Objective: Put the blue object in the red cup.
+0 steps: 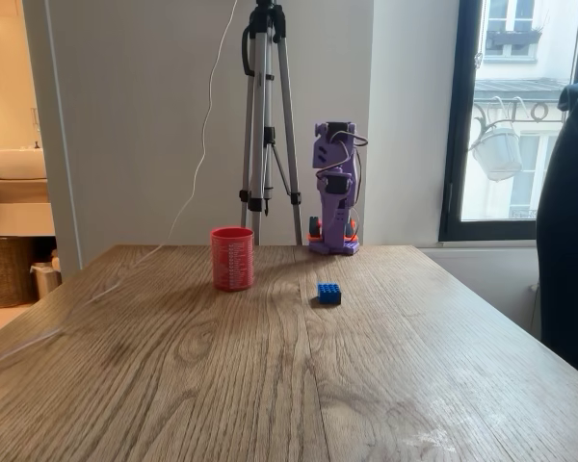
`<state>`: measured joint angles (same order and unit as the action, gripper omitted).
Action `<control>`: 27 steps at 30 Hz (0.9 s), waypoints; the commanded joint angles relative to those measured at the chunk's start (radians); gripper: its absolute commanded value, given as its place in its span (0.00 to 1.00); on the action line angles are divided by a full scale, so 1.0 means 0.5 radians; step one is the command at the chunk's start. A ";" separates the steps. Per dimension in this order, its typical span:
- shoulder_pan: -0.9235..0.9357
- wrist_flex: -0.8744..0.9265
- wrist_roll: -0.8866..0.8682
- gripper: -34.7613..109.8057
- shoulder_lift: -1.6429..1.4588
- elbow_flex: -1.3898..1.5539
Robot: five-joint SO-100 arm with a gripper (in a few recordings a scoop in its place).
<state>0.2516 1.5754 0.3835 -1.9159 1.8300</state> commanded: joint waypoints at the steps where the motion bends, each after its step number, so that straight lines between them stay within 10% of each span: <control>1: -0.451 -0.718 -0.838 0.24 0.577 -0.334; 27: -0.255 -1.255 -0.436 0.24 0.960 -0.730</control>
<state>0.1104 0.9572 0.1457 -1.4067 1.5370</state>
